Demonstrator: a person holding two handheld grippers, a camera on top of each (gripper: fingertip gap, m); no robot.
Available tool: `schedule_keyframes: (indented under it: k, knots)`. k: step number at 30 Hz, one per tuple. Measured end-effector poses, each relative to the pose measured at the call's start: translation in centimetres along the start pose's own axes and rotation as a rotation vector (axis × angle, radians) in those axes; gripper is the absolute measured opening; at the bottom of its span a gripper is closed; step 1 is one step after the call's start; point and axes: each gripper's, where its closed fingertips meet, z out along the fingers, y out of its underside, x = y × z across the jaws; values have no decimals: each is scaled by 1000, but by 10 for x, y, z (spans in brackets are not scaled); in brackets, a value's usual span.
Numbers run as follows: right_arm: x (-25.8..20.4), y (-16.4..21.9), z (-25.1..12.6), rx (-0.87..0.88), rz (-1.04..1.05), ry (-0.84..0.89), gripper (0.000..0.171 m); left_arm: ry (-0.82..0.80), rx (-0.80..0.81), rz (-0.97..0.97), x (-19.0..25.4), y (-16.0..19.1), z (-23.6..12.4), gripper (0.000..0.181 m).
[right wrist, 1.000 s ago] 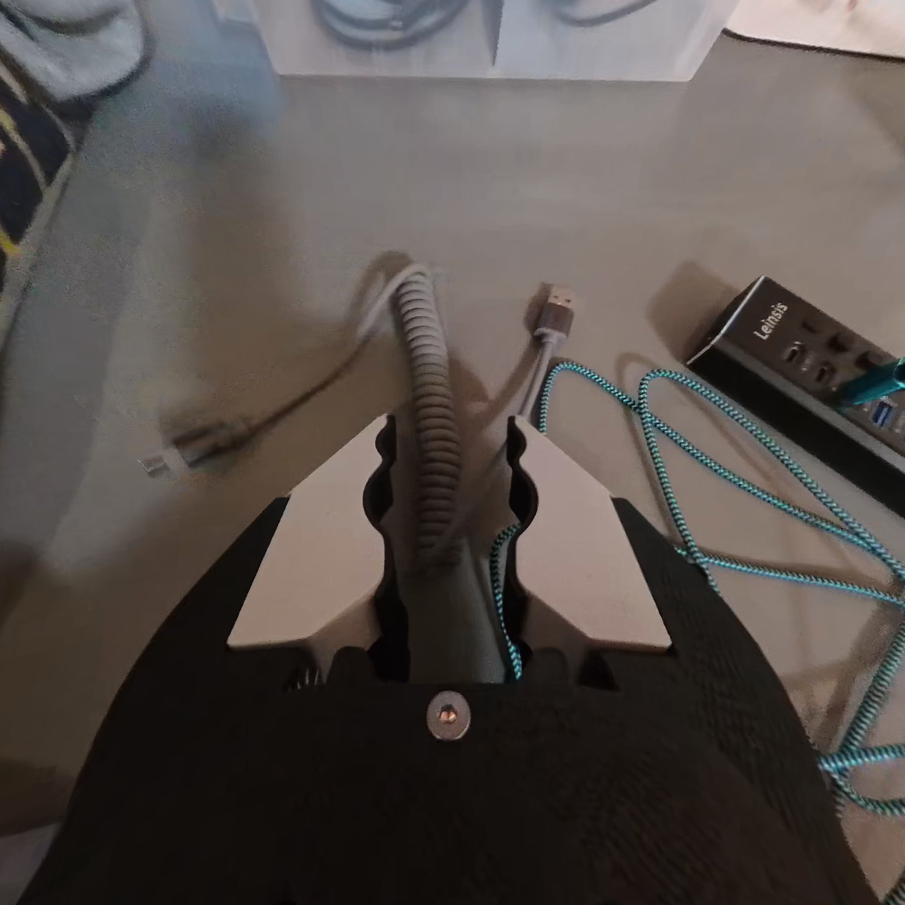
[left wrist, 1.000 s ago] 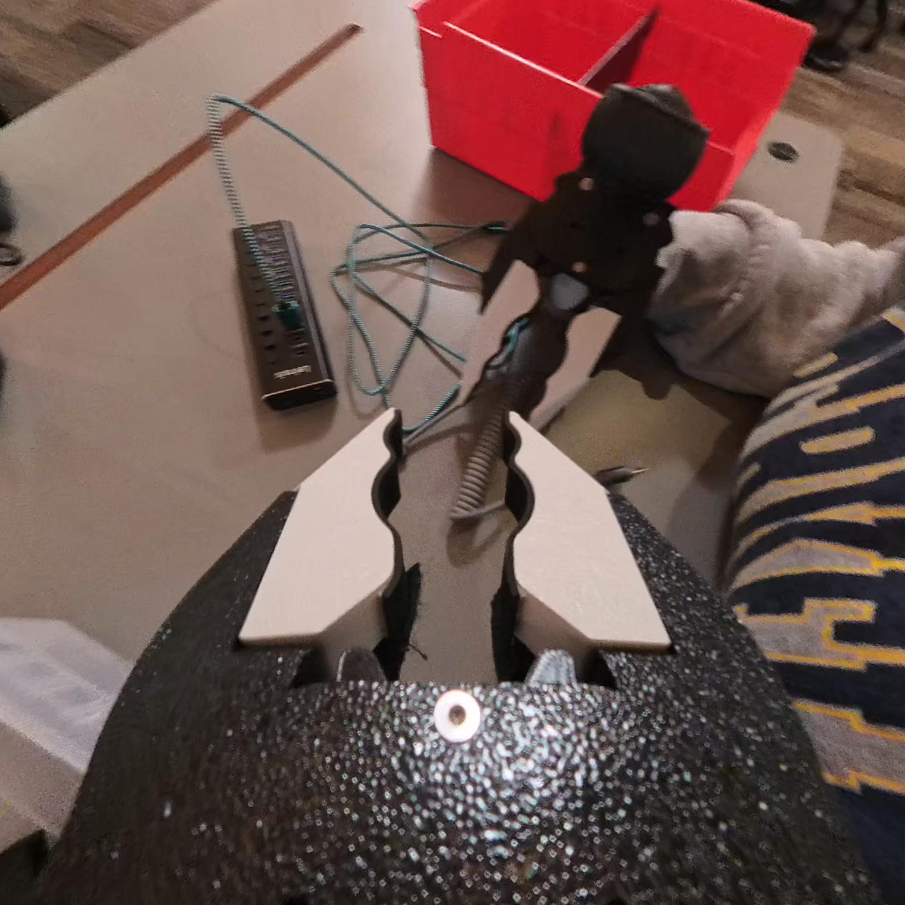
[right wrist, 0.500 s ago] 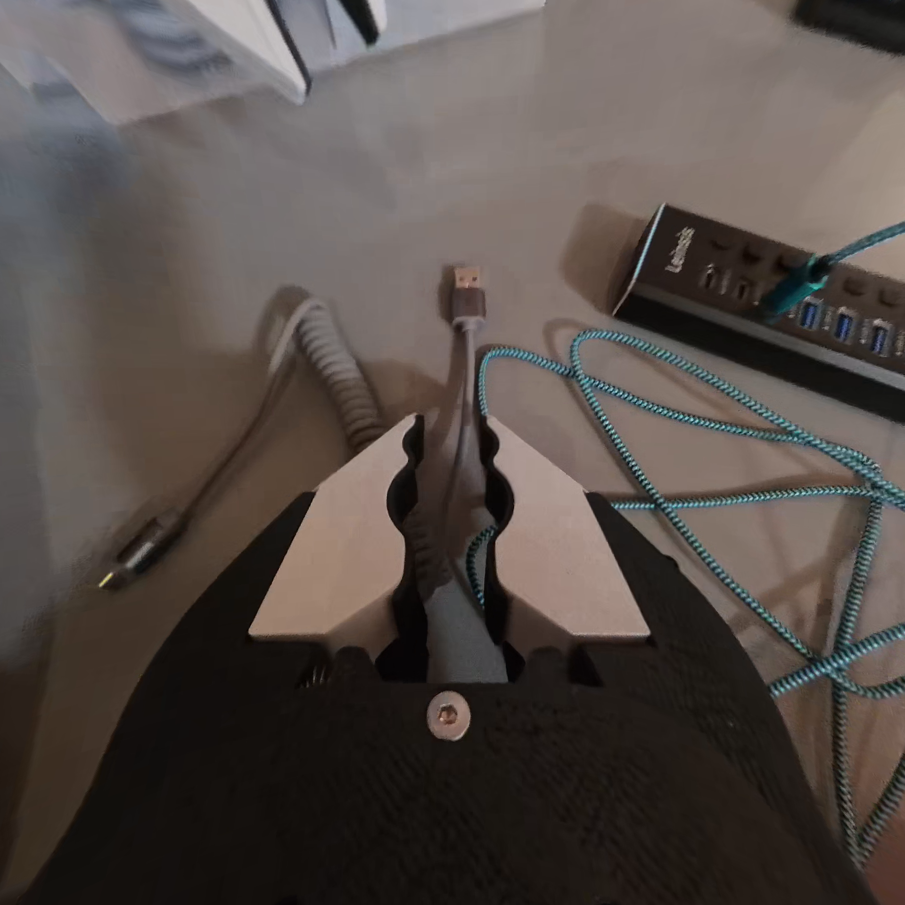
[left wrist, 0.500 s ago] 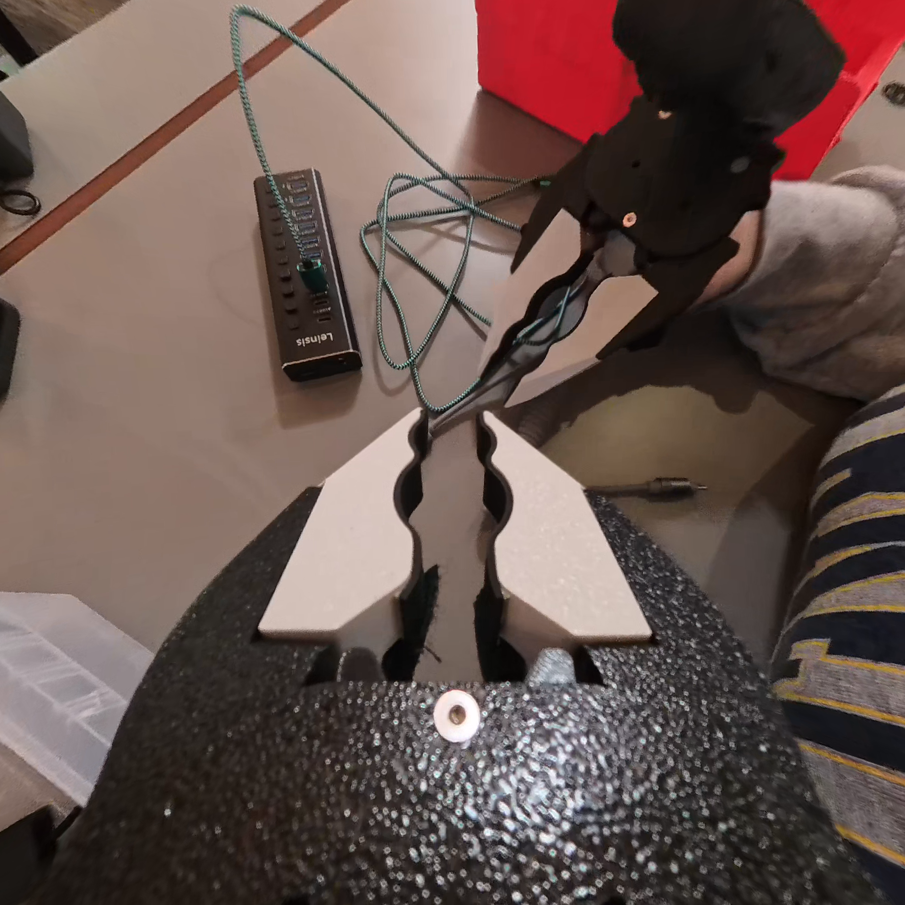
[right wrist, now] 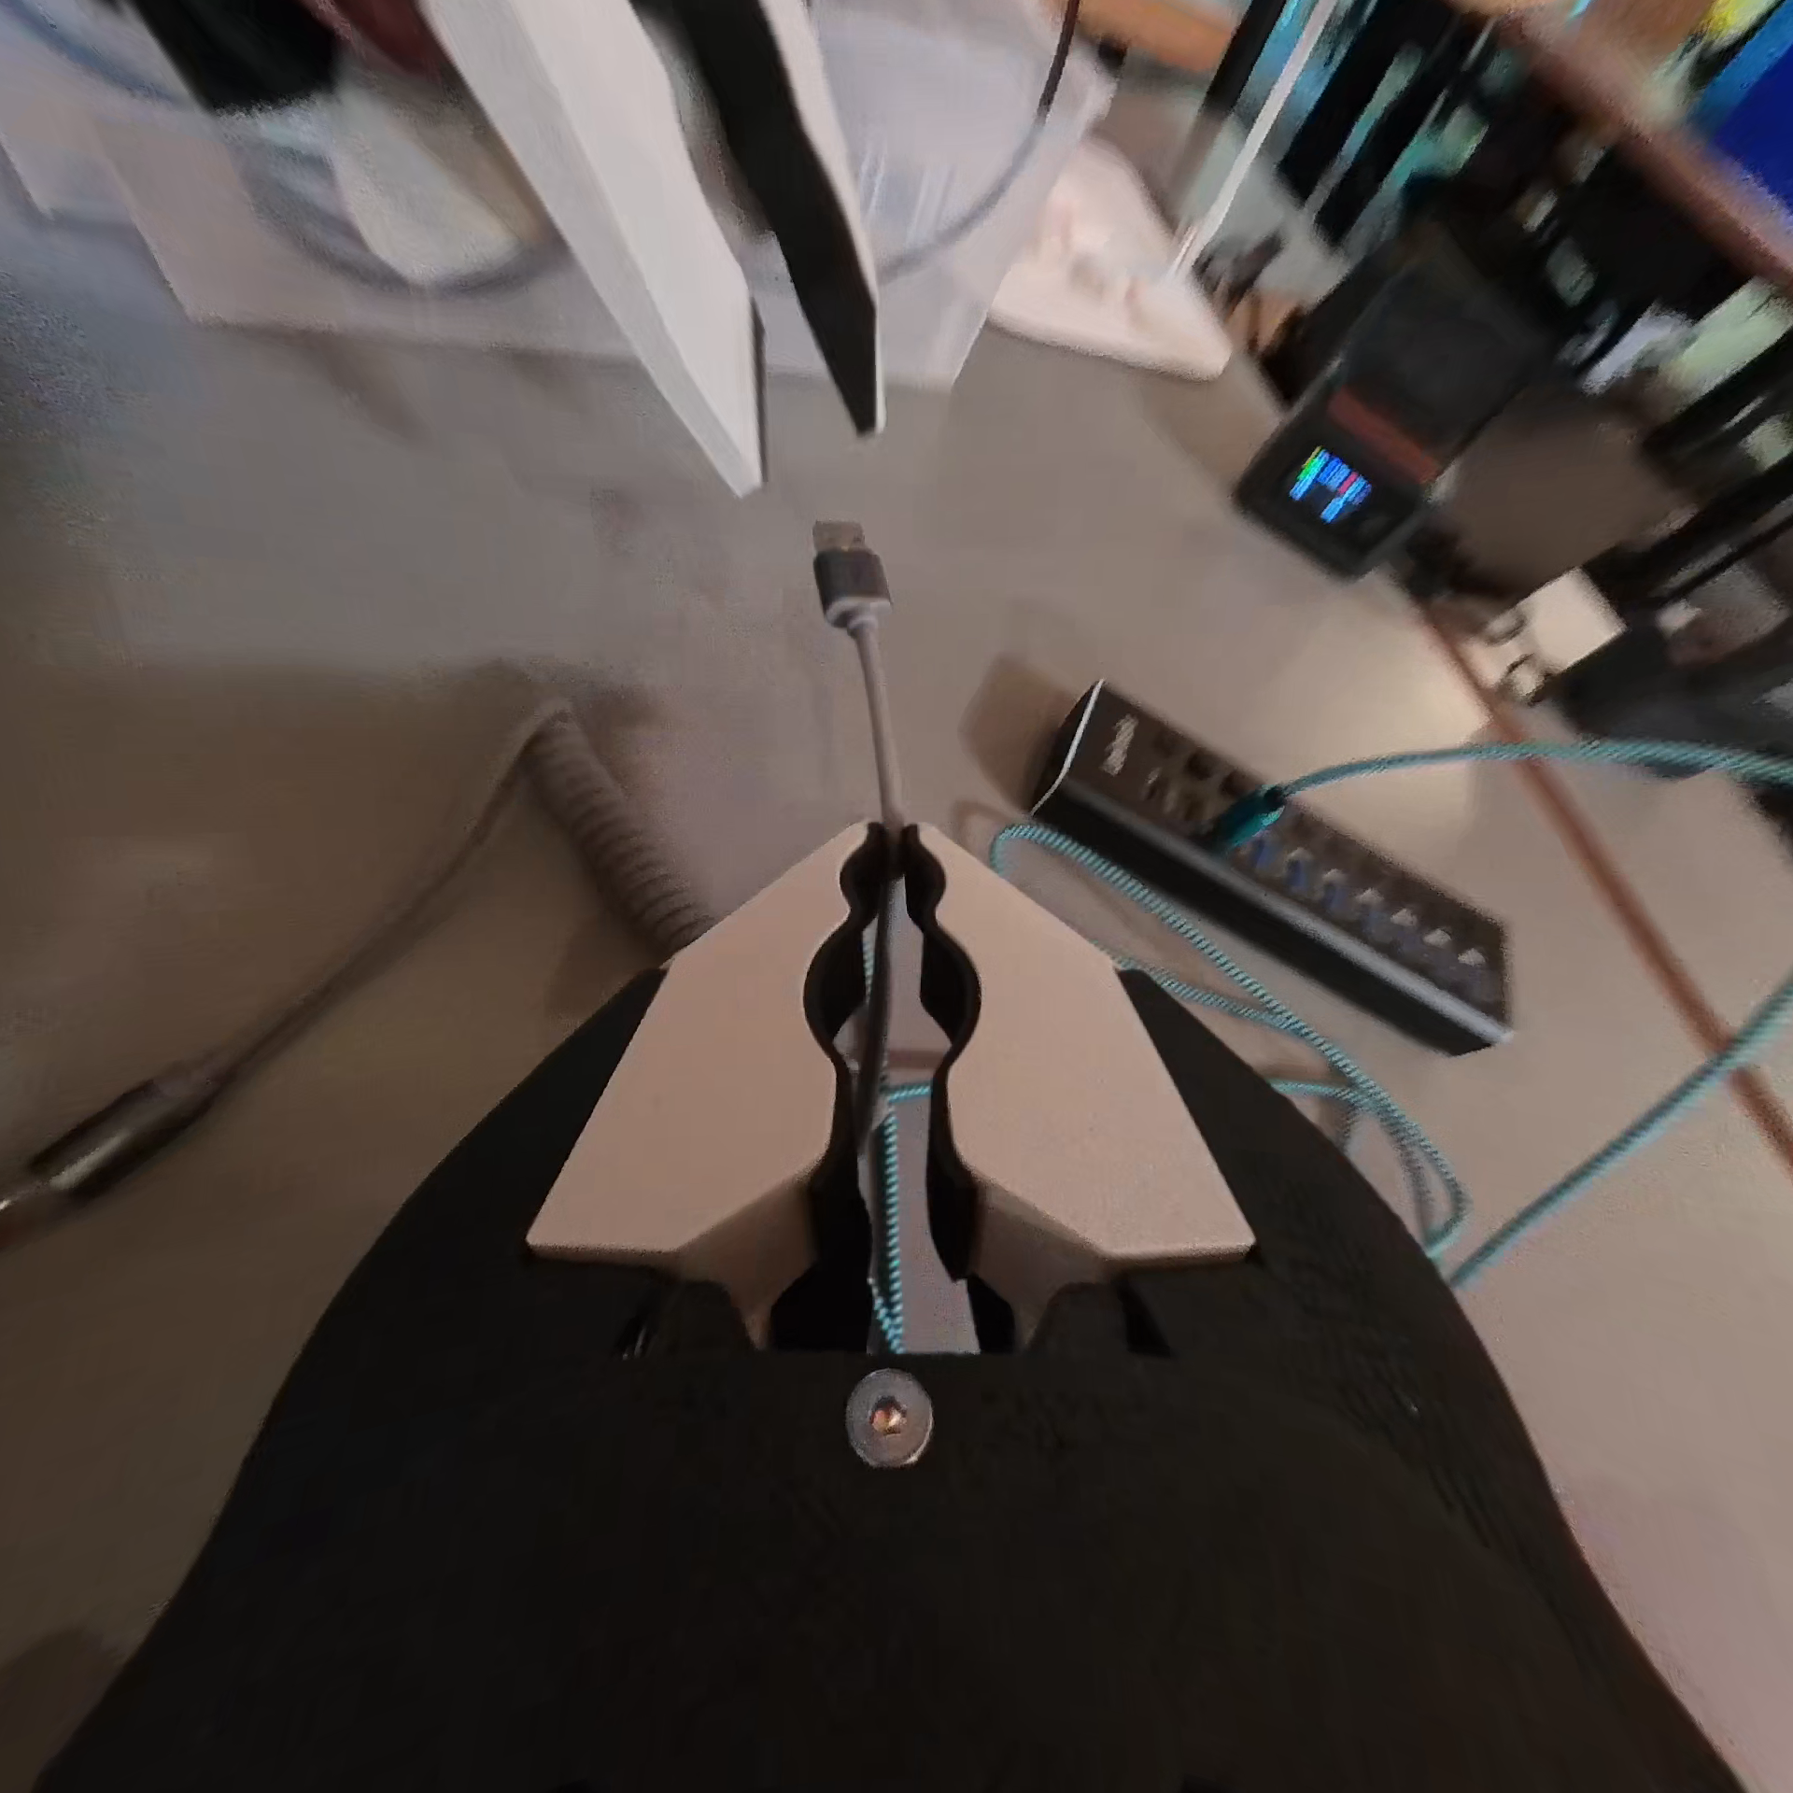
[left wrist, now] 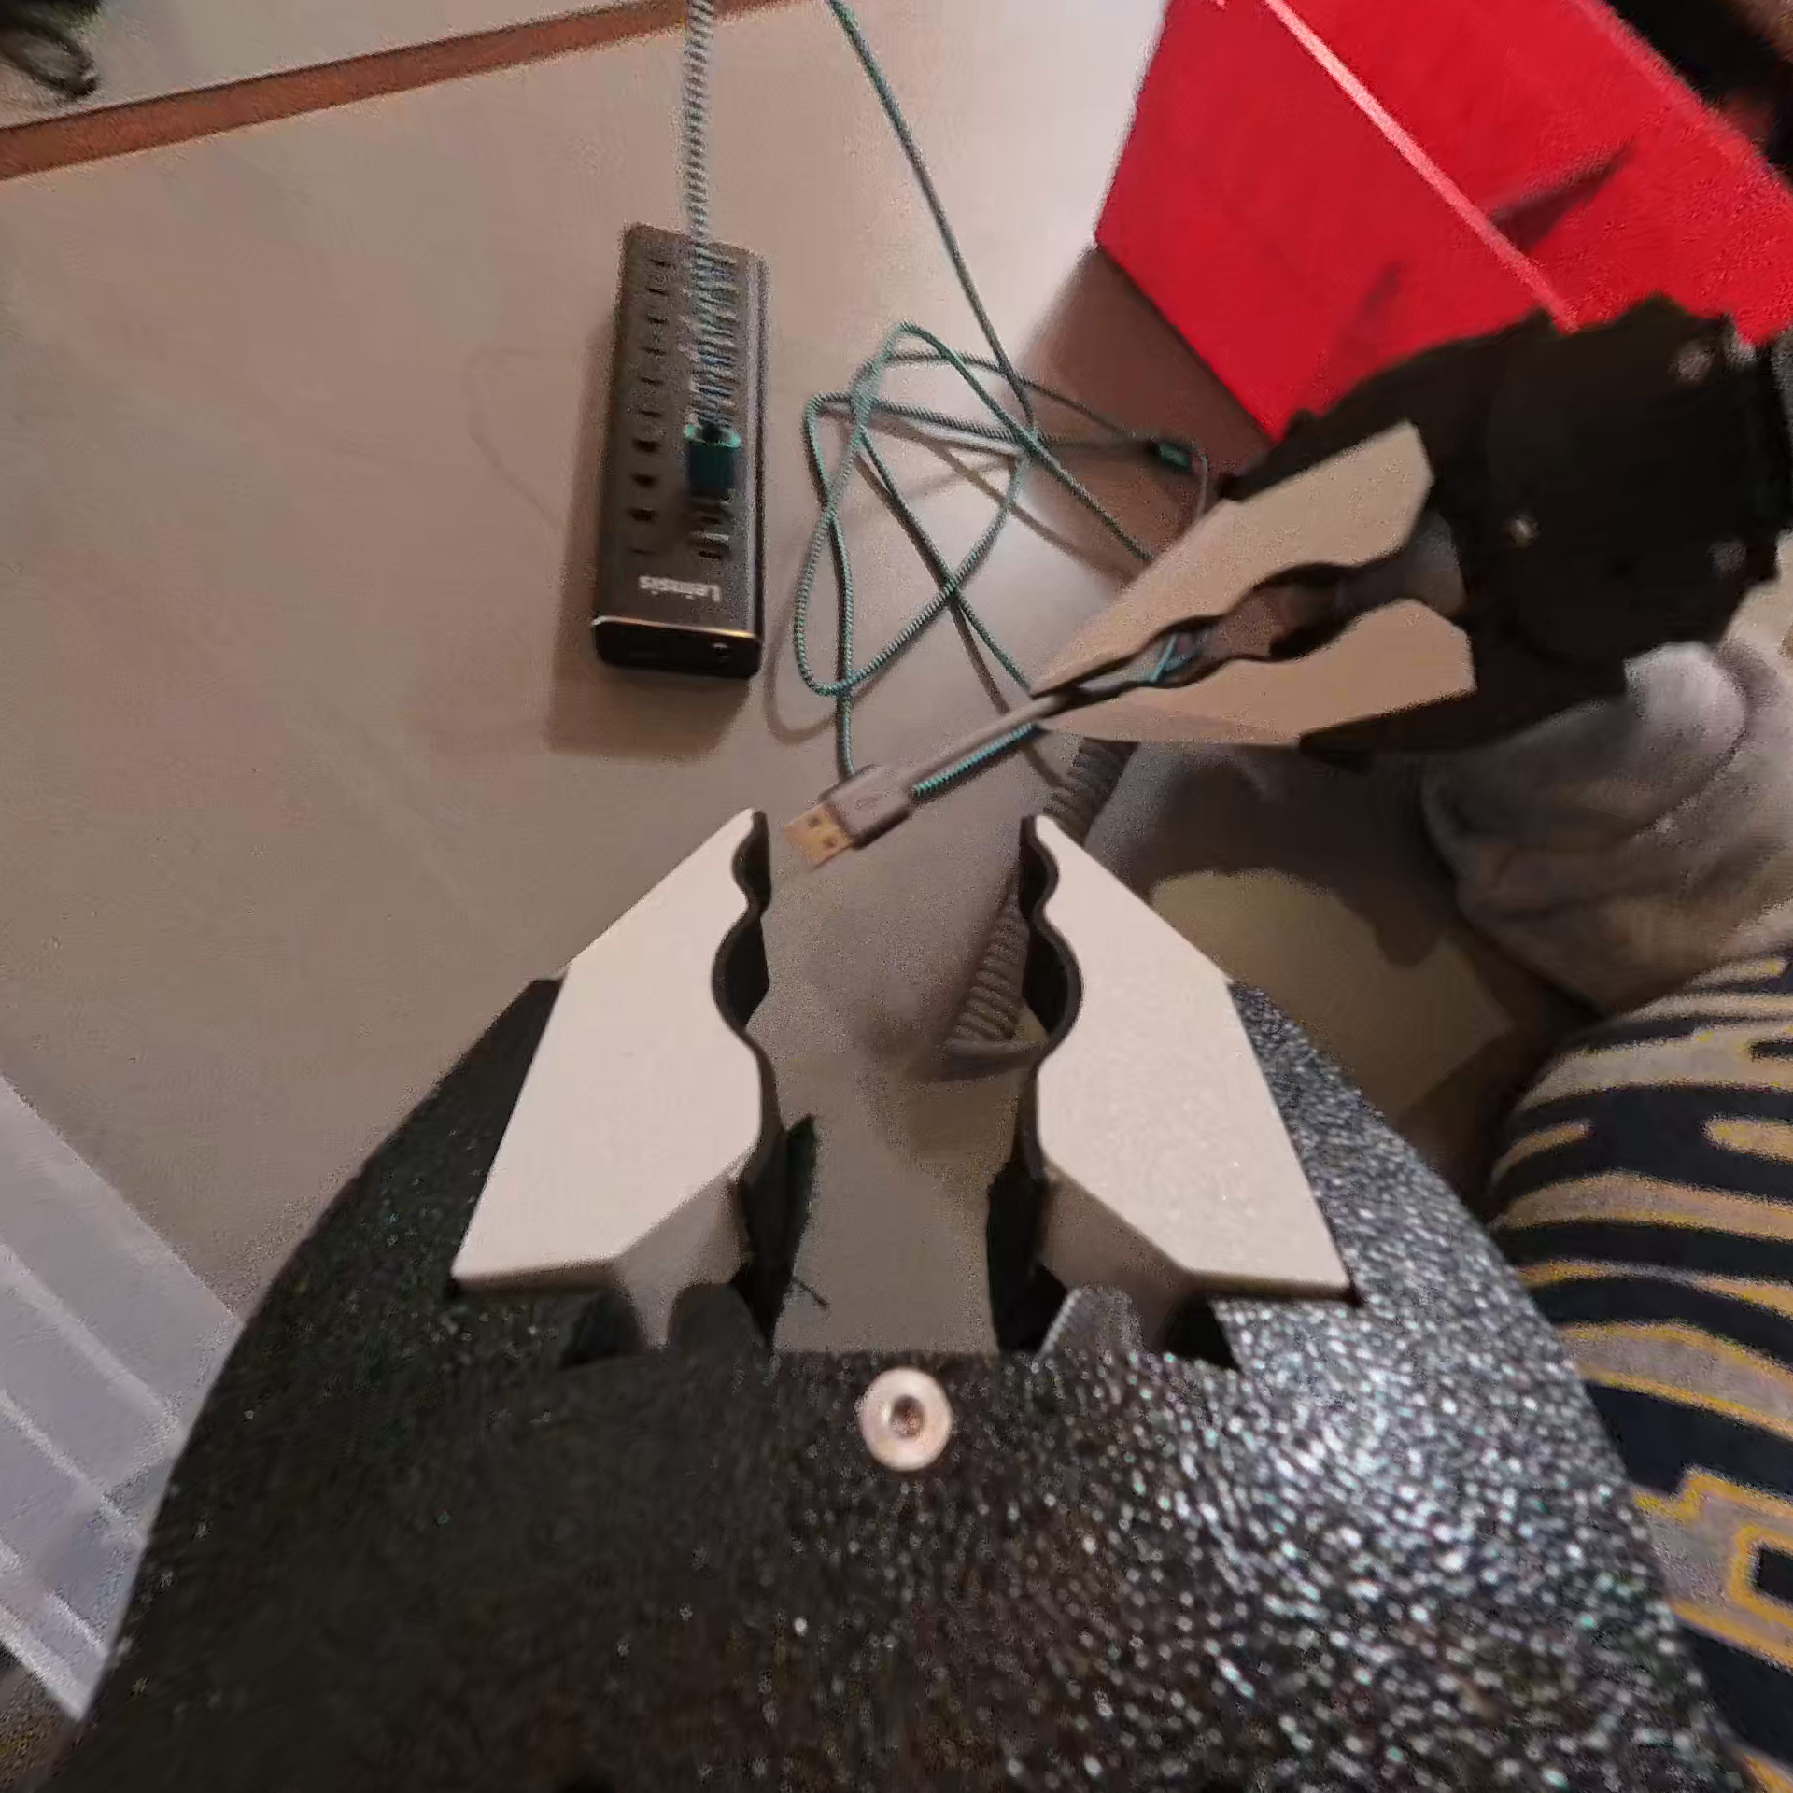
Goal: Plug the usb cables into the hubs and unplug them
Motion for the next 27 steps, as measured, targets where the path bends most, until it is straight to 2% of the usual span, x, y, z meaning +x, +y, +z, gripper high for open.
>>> schedule_keyframes:
  k: [3,4,7,8,10,11,13,15,16,18,21,23,27]
  knots:
    - [9,-23,-16,139,-13,52,2,66,67,-181,-4,-7,-3,53]
    - [10,-30,-21,182,-20,61,1,140,100,-228,3,-11,-5,58]
    - [9,-40,-29,245,-72,84,2,326,200,-303,23,-27,-12,55]
    - [9,-42,-31,255,-94,96,2,350,218,-302,26,-30,-13,46]
    - [7,-46,-33,271,-142,113,2,357,235,-274,28,-32,-14,8]
    - [7,-46,-33,269,-166,122,1,350,245,-256,29,-33,-15,8]
    - [6,-43,-30,253,-190,127,2,330,266,-158,34,-36,-18,6]
    - [7,-47,-33,296,-184,141,2,272,306,23,41,-41,-23,6]
    - [7,-53,-37,341,-171,139,7,238,323,121,45,-43,-26,6]
    - [3,-67,-48,452,-116,99,27,173,328,345,55,-42,-27,6]
    - [-9,-79,-55,549,-13,-37,29,129,288,603,75,-33,-20,6]
    - [-14,-77,-53,534,24,-106,24,138,286,687,87,-29,-15,6]
    - [-18,-62,-45,439,-46,-118,25,173,278,707,95,-28,-14,6]
